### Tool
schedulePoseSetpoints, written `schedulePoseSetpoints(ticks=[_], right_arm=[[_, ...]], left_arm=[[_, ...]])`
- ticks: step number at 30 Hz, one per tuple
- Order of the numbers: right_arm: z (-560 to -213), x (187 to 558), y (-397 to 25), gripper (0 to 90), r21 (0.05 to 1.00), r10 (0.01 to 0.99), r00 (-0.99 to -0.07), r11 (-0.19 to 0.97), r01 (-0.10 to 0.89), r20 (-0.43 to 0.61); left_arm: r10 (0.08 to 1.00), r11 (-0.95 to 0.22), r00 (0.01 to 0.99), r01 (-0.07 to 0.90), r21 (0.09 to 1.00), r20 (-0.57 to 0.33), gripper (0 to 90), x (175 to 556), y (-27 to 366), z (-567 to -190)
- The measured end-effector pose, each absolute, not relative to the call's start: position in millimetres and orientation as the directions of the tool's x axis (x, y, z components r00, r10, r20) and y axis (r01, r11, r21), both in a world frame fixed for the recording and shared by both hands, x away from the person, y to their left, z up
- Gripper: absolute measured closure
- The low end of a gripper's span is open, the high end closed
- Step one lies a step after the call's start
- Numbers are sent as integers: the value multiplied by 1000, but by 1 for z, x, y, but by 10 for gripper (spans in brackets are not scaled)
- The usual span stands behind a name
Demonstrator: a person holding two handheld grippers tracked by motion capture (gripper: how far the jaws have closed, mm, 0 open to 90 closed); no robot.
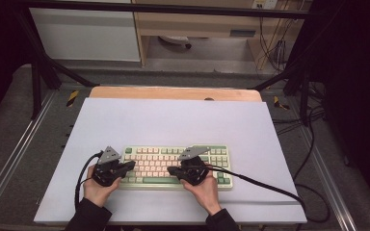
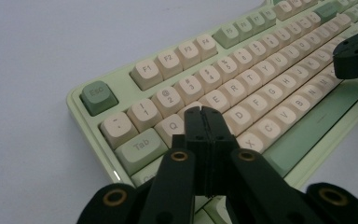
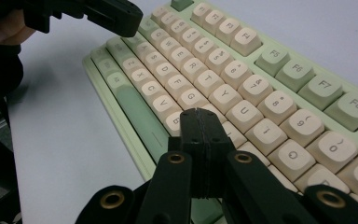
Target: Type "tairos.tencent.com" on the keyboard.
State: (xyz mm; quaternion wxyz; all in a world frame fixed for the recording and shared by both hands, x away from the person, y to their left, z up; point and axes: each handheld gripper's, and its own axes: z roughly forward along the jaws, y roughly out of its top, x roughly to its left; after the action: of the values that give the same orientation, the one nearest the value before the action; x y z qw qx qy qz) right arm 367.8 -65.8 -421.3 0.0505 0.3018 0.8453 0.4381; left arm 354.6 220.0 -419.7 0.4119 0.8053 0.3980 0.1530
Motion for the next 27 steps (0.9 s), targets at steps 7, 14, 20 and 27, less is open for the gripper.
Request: schedulePoseSetpoints(ticks=[7, 14, 20, 27], right_arm=[[-431, 370, -60, 900, 763, 553, -812, 438, 475, 188], [-435, 369, -57, 900, 760, 549, -815, 445, 474, 187], [-436, 369, -57, 900, 763, 545, -819, 450, 465, 177], [-426, 368, -61, 900, 774, 552, -815, 436, 459, 173]], left_arm=[[768, -344, 636, 514, 785, -80, 900, 355, 220, -420], [767, -344, 636, 514, 786, -80, 900, 354, 220, -420], [767, -345, 637, 513, 786, -79, 900, 354, 220, -420], [767, -342, 636, 512, 788, -81, 900, 354, 221, -419]])
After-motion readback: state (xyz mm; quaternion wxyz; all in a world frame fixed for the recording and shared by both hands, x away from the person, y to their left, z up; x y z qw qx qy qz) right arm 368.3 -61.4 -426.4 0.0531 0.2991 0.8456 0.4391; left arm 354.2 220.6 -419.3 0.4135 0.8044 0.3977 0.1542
